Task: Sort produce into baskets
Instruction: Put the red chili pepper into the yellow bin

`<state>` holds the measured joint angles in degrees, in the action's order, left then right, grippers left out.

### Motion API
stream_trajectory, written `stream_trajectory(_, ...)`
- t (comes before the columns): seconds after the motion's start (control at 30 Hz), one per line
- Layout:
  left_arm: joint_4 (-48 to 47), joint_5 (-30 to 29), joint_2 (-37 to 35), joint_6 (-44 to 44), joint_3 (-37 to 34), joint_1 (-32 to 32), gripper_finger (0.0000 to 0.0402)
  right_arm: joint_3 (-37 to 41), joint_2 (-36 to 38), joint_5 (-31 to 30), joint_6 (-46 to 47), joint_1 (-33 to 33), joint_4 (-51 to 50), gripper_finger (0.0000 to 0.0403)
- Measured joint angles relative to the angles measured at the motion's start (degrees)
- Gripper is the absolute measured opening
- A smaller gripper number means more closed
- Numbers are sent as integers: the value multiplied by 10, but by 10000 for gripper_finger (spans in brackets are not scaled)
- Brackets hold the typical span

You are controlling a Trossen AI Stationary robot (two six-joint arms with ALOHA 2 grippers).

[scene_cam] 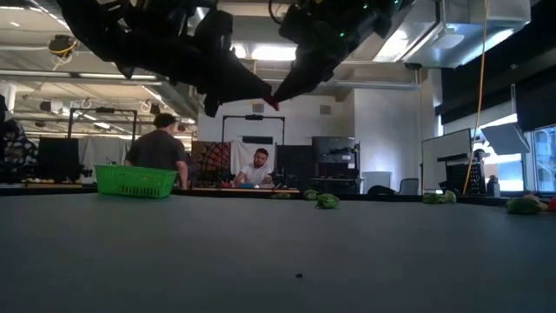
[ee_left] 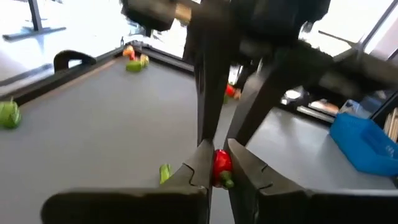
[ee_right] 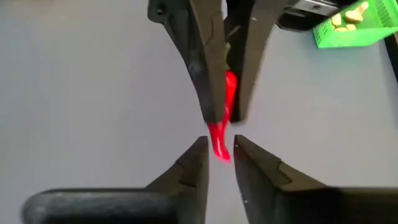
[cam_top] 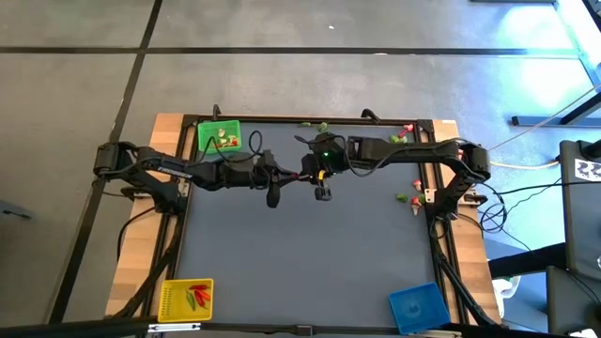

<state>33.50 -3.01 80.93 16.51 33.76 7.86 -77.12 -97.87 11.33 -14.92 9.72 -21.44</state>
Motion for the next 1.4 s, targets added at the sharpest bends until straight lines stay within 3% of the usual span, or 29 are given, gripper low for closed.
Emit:
stream_trajectory(0.17,-47,0,-23,2,0,0,35,0,50,2,1,0,-79,114)
stream_trajectory(0.33,-114,0,-69,0,0,-11,37,6,89,6,-4,0,-152,130)
stream_trajectory(0.7,-261,0,-159,30,2,-90,38,148,126,7,-1,0,-68,131)
stream_trajectory(1.0,-486,-23,-166,63,105,-177,26,184,126,7,11,0,-30,131)
stream_trajectory(1.13,-560,-24,-165,122,134,-219,29,184,126,7,14,0,-20,131)
stream_trajectory(1.4,-609,6,-165,285,140,-317,29,184,126,7,19,0,-21,131)
